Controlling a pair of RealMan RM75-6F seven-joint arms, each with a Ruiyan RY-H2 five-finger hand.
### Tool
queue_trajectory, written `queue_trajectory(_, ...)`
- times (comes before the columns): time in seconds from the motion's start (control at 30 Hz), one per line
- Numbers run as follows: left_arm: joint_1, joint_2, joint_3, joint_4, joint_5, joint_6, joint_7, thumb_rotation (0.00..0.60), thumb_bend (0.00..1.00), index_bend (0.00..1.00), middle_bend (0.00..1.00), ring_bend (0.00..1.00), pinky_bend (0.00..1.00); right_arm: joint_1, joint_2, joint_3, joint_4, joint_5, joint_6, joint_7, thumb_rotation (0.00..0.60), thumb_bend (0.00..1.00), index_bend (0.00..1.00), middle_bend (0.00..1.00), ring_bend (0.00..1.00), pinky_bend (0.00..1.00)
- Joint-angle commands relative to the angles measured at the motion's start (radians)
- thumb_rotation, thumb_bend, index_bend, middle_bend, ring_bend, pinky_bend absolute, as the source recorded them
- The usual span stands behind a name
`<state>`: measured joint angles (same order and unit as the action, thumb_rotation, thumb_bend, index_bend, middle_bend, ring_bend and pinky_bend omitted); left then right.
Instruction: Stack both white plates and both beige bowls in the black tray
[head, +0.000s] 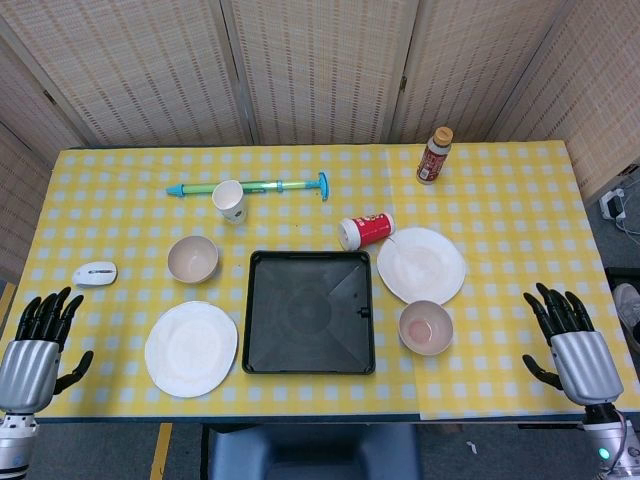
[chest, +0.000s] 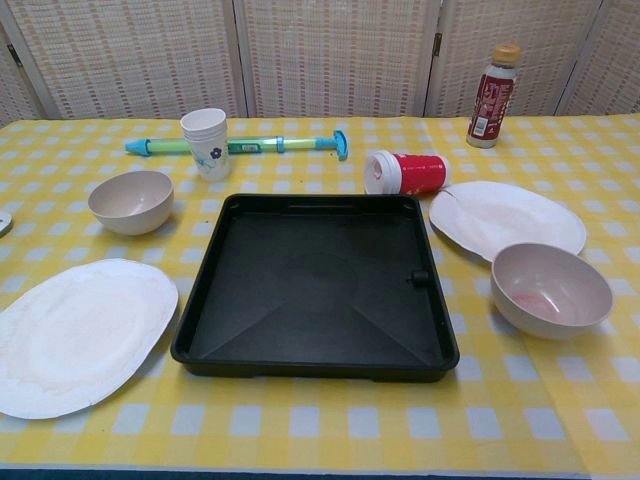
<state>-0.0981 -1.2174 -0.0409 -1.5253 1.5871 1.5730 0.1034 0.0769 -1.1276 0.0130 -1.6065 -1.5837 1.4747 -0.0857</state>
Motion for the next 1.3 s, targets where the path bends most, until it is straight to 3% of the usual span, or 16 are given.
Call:
queue_trajectory(0.03, -0.002, -0.002, 0.000, 0.000, -0.006, -0.007, 0.003, 0.600, 0.36, 0.00, 0.04, 0.00, 0.05, 0.004, -0.002, 0.000, 0.003, 0.001, -0.006, 0.003, 0.600, 0.28, 0.00, 0.00, 0.00, 0.00)
queue_trajectory(0.37, 0.012, 0.014, 0.009, -0.031, 0.024, 0.028, -0.006, 0.600, 0.36, 0.00, 0.03, 0.00, 0.05, -0.002, 0.010, -0.013, 0.019, -0.007, -0.008, 0.018, 0.600, 0.28, 0.01, 0.00, 0.00, 0.00)
queue_trajectory(0.67, 0.021, 0.035, 0.009, -0.040, 0.010, 0.026, -0.029, 0.600, 0.36, 0.00, 0.03, 0.00, 0.05, 0.072, -0.019, 0.006, 0.154, -0.034, -0.078, 0.049, 0.600, 0.28, 0.38, 0.00, 0.00, 0.00)
queue_trajectory(1.3, -0.012, 0.044, 0.003, -0.040, -0.045, -0.074, -0.027, 0.600, 0.36, 0.00, 0.02, 0.00, 0.05, 0.293, -0.332, 0.056, 0.612, -0.006, -0.294, 0.242, 0.600, 0.28, 0.43, 0.00, 0.00, 0.00)
